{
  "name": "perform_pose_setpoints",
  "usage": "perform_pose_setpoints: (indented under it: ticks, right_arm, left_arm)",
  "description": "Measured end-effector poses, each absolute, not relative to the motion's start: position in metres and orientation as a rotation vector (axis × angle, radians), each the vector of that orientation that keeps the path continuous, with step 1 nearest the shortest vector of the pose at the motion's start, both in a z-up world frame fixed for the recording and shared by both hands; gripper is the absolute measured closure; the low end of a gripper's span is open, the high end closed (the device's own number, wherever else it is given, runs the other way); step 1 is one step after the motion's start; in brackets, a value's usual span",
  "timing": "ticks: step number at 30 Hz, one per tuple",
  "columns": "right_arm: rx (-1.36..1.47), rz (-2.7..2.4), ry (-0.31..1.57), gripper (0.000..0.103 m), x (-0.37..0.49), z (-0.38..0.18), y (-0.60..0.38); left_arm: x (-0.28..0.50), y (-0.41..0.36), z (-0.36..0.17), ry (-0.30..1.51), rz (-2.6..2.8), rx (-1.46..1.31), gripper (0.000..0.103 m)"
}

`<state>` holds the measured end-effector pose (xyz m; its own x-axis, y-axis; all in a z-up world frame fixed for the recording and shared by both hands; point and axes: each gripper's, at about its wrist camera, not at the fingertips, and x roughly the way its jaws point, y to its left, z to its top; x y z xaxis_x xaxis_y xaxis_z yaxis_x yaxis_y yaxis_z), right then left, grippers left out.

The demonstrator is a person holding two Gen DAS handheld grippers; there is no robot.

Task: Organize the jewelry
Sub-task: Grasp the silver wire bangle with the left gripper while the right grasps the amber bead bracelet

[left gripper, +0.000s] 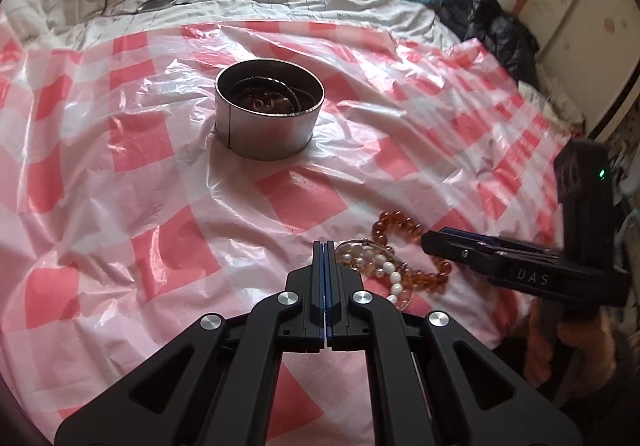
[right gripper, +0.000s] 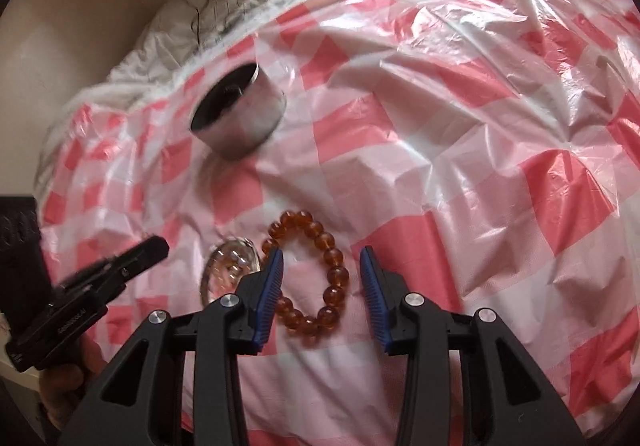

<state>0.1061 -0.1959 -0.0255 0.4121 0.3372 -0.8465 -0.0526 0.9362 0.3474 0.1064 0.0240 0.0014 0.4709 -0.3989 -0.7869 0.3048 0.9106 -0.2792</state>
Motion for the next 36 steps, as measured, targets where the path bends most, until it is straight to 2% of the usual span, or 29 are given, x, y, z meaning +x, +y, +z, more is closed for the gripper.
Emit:
perform_pose_setpoints:
  ticks: [2, 5, 6, 7, 8, 9, 10, 11, 21, 26, 36]
  right_arm:
    - [0.252, 0.237, 1.135, 0.063, 0.107, -0.028, -0.192]
    - [0.206, 0.22, 1.15, 0.063, 0.106, -0.03, -0.187]
    - [0.2, 0.219, 1.153, 0.065, 0.106, -0.031, -0.186]
    - [0.192, 0.215, 1.156, 0.068, 0.106, -0.032, -0.186]
    - [0.182, 0.208, 1.16, 0.076, 0.106, -0.032, -0.185]
    - [0.184, 0.217, 1.161, 0.087, 0.106, -0.032, -0.184]
    - [0.196, 0.237, 1.163, 0.09, 0.106, -0.033, -0.185]
    - [0.21, 0.248, 1.161, 0.09, 0.106, -0.033, -0.185]
    - [0.568, 0.468, 0.977, 0.09, 0.096, -0.007, -0.228]
    - [0.724, 0.598, 0.871, 0.09, 0.092, 0.001, -0.248]
    - [0.966, 0.718, 0.823, 0.09, 0.11, -0.011, -0.257]
  left_arm:
    - [0.109, 0.014, -0.004, 1.008, -0.439, -0.081, 0.098]
    - [0.109, -0.003, -0.011, 1.016, -0.44, -0.015, 0.078]
    - [0.109, -0.009, -0.014, 1.019, -0.442, 0.009, 0.076]
    - [0.108, -0.014, -0.016, 1.025, -0.445, 0.029, 0.076]
    - [0.107, -0.018, -0.019, 1.035, -0.442, 0.053, 0.078]
    - [0.106, -0.022, -0.023, 1.04, -0.421, 0.092, 0.093]
    - [0.105, -0.022, -0.024, 1.044, -0.41, 0.112, 0.098]
    - [0.105, -0.02, -0.024, 1.049, -0.418, 0.092, 0.101]
    - [0.111, 0.044, 0.013, 0.947, -0.506, -0.322, 0.101]
    - [0.119, 0.059, 0.014, 0.933, -0.43, -0.366, 0.101]
    - [0.135, 0.073, 0.024, 0.874, -0.325, -0.357, 0.101]
